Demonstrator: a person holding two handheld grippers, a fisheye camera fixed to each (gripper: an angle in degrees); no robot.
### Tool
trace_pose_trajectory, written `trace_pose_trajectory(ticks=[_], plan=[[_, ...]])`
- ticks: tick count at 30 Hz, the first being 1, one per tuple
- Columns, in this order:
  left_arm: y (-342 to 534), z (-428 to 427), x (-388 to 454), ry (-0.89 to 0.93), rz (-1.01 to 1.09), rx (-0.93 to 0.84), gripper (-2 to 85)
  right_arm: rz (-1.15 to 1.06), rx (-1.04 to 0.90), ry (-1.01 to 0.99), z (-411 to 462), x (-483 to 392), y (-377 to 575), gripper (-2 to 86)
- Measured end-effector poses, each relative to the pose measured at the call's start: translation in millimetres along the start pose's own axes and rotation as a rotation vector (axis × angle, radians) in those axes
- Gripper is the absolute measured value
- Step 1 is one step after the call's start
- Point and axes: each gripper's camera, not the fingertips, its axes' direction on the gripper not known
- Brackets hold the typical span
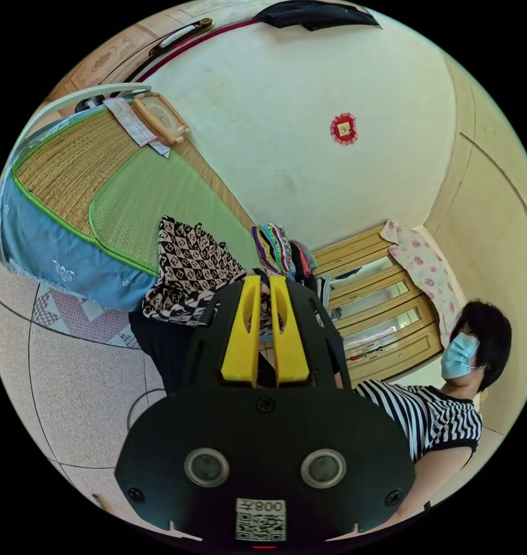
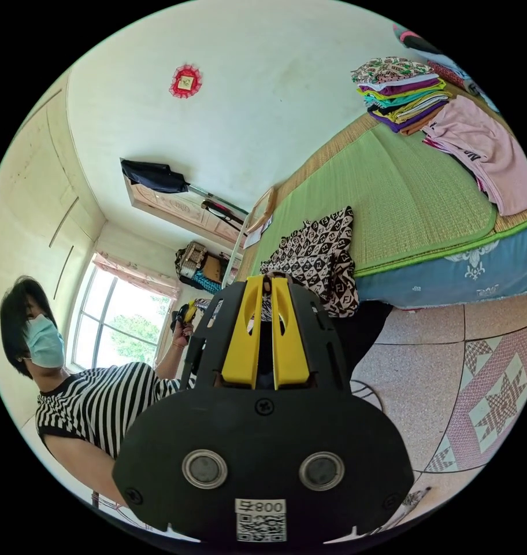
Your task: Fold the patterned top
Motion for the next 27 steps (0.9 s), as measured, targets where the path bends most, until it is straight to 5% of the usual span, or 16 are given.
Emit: trace_pose_trajectory(ticks=[27], plan=[[-276,201,-203,-0.181,-0.244,-0.008,2.7,0.182,-0.109,0.076,196,188,-353,2.2]])
